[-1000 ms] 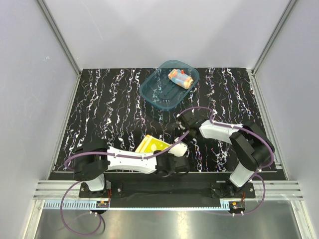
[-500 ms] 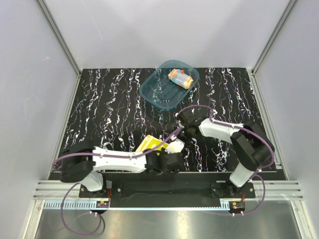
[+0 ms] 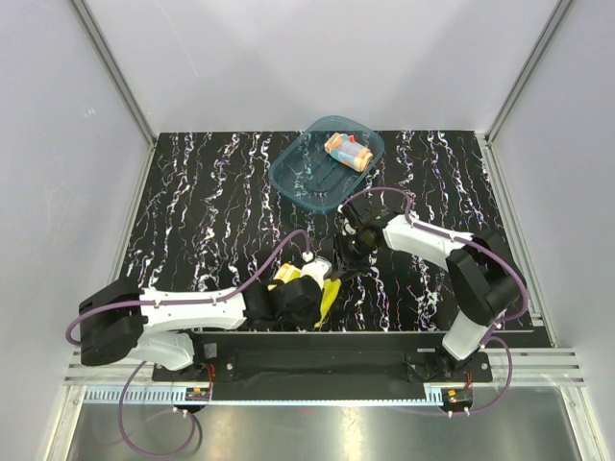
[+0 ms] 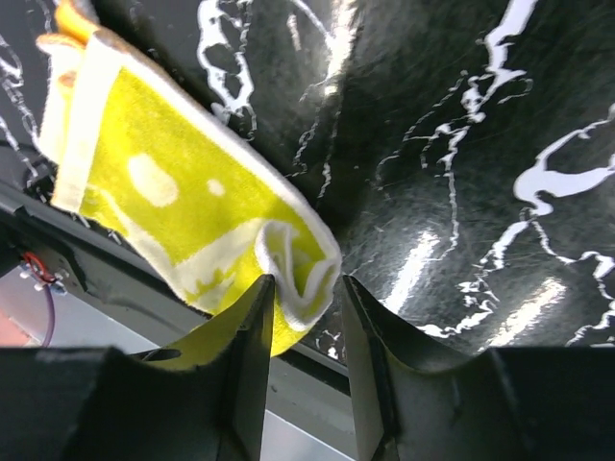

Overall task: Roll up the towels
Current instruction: Roll the towel

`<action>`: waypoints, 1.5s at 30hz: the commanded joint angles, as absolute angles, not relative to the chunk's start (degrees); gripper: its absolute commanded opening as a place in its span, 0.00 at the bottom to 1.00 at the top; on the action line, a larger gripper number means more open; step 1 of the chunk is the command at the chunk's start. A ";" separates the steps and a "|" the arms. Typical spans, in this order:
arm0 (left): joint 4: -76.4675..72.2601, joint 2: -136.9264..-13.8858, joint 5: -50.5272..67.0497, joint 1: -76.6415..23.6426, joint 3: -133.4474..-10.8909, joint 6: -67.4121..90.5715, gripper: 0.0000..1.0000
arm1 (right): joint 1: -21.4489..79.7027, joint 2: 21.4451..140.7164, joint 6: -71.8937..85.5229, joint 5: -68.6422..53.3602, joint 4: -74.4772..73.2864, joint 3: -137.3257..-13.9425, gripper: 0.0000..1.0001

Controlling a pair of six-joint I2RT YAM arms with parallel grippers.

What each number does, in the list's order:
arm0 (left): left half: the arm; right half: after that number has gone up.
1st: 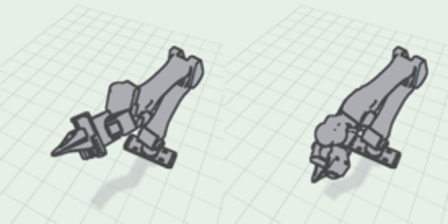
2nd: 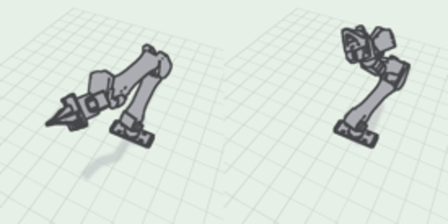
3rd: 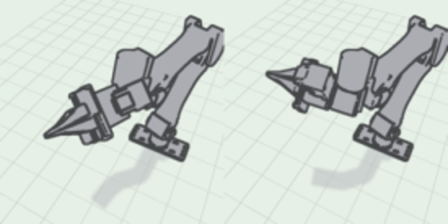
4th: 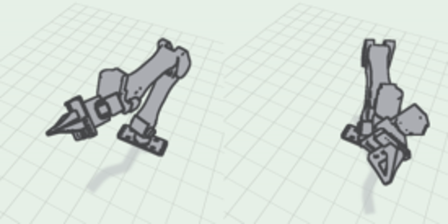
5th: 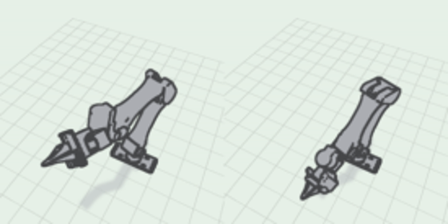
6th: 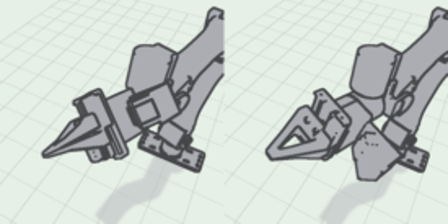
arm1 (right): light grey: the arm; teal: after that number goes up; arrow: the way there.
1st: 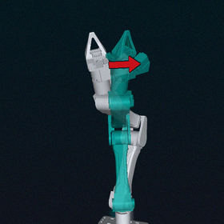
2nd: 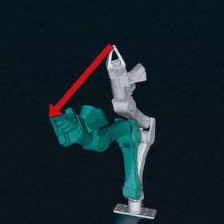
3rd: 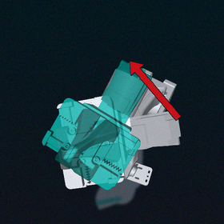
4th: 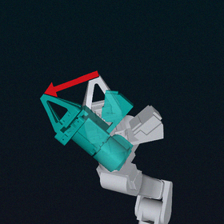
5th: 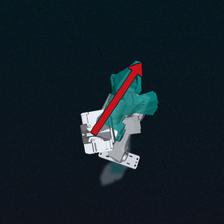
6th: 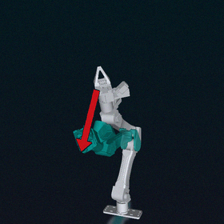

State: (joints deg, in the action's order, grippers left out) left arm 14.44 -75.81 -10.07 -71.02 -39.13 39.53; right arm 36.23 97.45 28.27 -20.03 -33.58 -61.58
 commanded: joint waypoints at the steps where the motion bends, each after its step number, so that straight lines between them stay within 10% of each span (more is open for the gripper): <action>1: 8.18 -73.57 -5.89 -69.79 -37.36 41.04 0.00 | 35.42 98.61 26.02 -17.40 -36.03 -64.33 0.41; 24: -16.96 -66.27 14.41 -51.08 -15.65 57.82 0.00 | 30.15 91.06 24.25 -20.73 -36.84 -64.08 0.39; 32: -15.64 -72.94 23.28 -42.29 -15.03 62.31 0.00 | 30.41 85.61 29.00 -37.43 -18.03 -52.13 0.64; 45: -9.59 -80.51 27.60 -36.48 -17.75 58.98 0.00 | 33.92 92.98 33.05 -40.69 3.15 -42.63 0.70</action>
State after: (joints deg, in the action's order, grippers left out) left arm -15.86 -79.05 28.27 -37.60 -17.32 61.89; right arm 33.30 90.94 32.03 -38.61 -5.52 -43.29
